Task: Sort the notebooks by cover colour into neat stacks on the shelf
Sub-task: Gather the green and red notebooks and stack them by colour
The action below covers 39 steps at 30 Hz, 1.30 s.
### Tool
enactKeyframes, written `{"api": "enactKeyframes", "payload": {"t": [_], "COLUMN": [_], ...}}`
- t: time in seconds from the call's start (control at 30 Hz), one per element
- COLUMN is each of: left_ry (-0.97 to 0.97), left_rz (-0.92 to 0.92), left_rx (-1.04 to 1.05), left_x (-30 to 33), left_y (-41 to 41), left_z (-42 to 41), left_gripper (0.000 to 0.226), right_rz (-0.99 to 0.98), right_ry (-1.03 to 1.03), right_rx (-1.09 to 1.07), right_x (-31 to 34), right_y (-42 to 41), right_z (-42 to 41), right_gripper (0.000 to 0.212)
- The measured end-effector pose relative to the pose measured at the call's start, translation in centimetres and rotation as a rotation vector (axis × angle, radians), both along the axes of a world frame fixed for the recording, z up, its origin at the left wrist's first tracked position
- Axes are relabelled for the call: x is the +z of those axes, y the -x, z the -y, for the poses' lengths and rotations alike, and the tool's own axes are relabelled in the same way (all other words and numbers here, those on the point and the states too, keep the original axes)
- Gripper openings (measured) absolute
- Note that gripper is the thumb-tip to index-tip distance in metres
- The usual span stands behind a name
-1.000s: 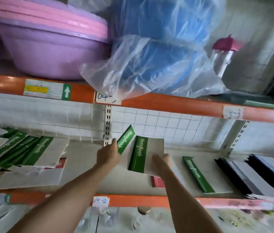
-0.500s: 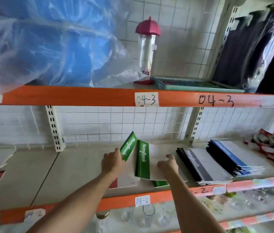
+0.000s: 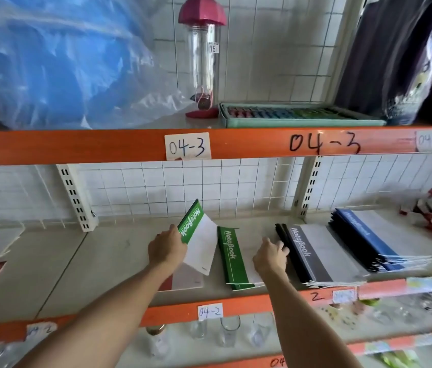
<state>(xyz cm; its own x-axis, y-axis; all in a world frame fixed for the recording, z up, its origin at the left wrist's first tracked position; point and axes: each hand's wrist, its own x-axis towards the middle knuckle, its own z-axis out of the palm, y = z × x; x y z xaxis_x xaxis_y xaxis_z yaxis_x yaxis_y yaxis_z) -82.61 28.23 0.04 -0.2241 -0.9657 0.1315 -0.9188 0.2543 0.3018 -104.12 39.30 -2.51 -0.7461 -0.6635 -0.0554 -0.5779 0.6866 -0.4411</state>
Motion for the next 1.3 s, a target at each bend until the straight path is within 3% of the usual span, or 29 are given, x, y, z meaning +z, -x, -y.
{"api": "enactKeyframes", "payload": {"t": [0.17, 0.5, 0.6, 0.7, 0.87, 1.0, 1.3], "left_ry": [0.038, -0.395, -0.284, -0.169, -0.004, 0.113, 0.121], "left_rz": [-0.094, -0.283, -0.011, 0.139, 0.092, 0.179, 0.176], "left_rx": [0.059, -0.012, -0.065, -0.145, -0.271, -0.390, -0.292], "left_x": [1.2, -1.7, -2.5, -3.3, -3.7, -3.3, -3.2], "left_y": [1.3, 8.2, 8.8, 9.2, 7.1, 2.9, -15.2], "left_z": [-0.3, -4.5, -5.5, -5.8, -5.7, -3.4, 4.2], "left_gripper": [0.021, 0.029, 0.026, 0.035, 0.034, 0.041, 0.055], "right_rz": [-0.001, 0.064, 0.099, 0.100, -0.043, -0.068, -0.051], "right_ry": [-0.021, 0.072, 0.079, 0.075, 0.071, 0.061, 0.097], "right_rx": [0.055, 0.149, 0.190, 0.215, 0.270, 0.306, 0.493], "right_x": [-0.1, 1.0, 1.0, 0.4, 0.3, 0.6, 0.1], "right_y": [0.3, 0.5, 0.2, -0.2, -1.7, -4.9, -18.7], "right_z": [-0.4, -1.9, -2.9, -3.6, -3.3, -0.8, 7.5], "right_gripper": [0.040, 0.040, 0.038, 0.037, 0.044, 0.051, 0.061]}}
